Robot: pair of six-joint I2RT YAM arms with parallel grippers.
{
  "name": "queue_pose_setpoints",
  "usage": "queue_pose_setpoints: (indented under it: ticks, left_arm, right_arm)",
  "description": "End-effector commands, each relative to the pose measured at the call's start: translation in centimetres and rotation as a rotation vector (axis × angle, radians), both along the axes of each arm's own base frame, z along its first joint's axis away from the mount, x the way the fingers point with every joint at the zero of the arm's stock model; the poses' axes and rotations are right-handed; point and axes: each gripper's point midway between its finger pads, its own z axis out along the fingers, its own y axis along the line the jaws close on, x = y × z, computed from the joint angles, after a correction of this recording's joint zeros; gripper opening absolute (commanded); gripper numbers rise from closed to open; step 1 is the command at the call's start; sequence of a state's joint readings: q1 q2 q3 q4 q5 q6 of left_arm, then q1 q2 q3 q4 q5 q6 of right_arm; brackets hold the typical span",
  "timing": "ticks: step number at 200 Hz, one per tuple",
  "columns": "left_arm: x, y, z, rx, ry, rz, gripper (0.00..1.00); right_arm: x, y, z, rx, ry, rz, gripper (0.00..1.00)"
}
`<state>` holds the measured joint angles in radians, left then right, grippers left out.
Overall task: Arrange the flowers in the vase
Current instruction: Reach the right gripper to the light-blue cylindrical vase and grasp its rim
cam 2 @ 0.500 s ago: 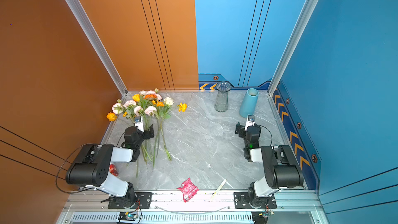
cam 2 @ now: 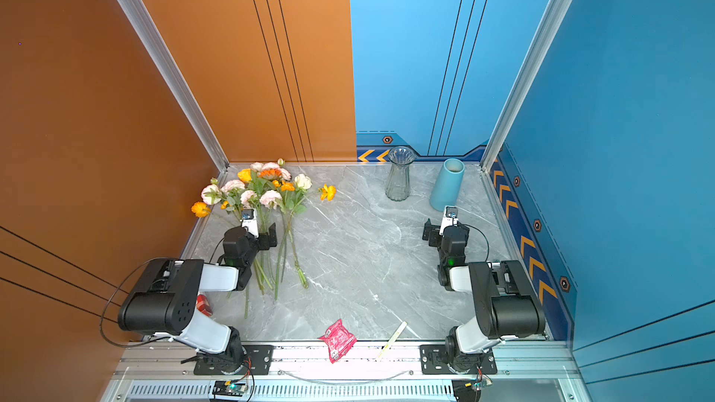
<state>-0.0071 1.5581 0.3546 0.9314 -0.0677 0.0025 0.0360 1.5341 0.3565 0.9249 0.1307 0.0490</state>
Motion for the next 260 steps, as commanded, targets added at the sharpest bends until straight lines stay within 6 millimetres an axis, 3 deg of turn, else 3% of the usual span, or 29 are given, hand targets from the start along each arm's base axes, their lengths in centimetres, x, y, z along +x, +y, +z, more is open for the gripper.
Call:
queue_pose_setpoints:
  ticks: [1, 45, 71, 91, 111, 138, 159, 185, 189, 222, 260]
  left_arm:
    - [0.6, -0.2, 0.5, -0.007, -0.018, -0.022, 0.98]
    - [0.5, 0.1, 0.8, -0.022, -0.029, -0.012, 0.98]
    - [-0.8, 0.8, 3.9, 0.019, -0.081, 0.057, 0.98]
    - [-2.4, -0.2, 7.1, 0.098, -0.105, 0.115, 0.98]
    - [-3.3, -3.5, 10.5, 0.091, -0.092, 0.051, 0.98]
    - [-3.6, -9.4, 14.4, 0.094, -0.063, -0.158, 0.98]
    - [-3.5, -15.3, 16.2, -0.005, 0.014, -0.401, 0.98]
    - [-4.6, -23.3, 18.7, -0.031, 0.064, -0.721, 0.98]
    - [-4.7, -24.5, 20.2, -0.028, 0.040, -0.765, 0.98]
    - [-4.4, -29.7, 19.9, 0.076, 0.052, -0.926, 0.98]
    - [-3.8, -31.7, 18.5, 0.060, 0.018, -0.975, 0.98]
  right_arm:
    - [0.3, 0.0, -0.2, 0.008, 0.012, 0.001, 1.00]
    - [0.3, -0.2, -0.2, 0.038, 0.005, 0.016, 1.00]
    - [-0.5, 0.6, 1.5, 0.019, -0.022, 0.048, 1.00]
    - [-1.3, 1.2, 2.7, 0.013, -0.014, 0.058, 1.00]
    - [-1.9, 1.8, 3.8, 0.053, 0.021, 0.068, 1.00]
    - [-2.8, 2.4, 5.2, 0.082, 0.060, 0.081, 1.00]
    - [-2.9, 1.9, 6.6, 0.084, 0.045, 0.064, 1.00]
    - [-1.1, 1.2, 9.6, 0.092, 0.017, 0.055, 1.00]
    - [-0.7, 1.1, 9.9, 0.097, 0.018, 0.055, 1.00]
    - [3.8, -0.8, 12.6, 0.092, -0.017, 0.037, 1.00]
    - [8.1, -2.3, 13.4, 0.034, -0.030, 0.013, 1.00]
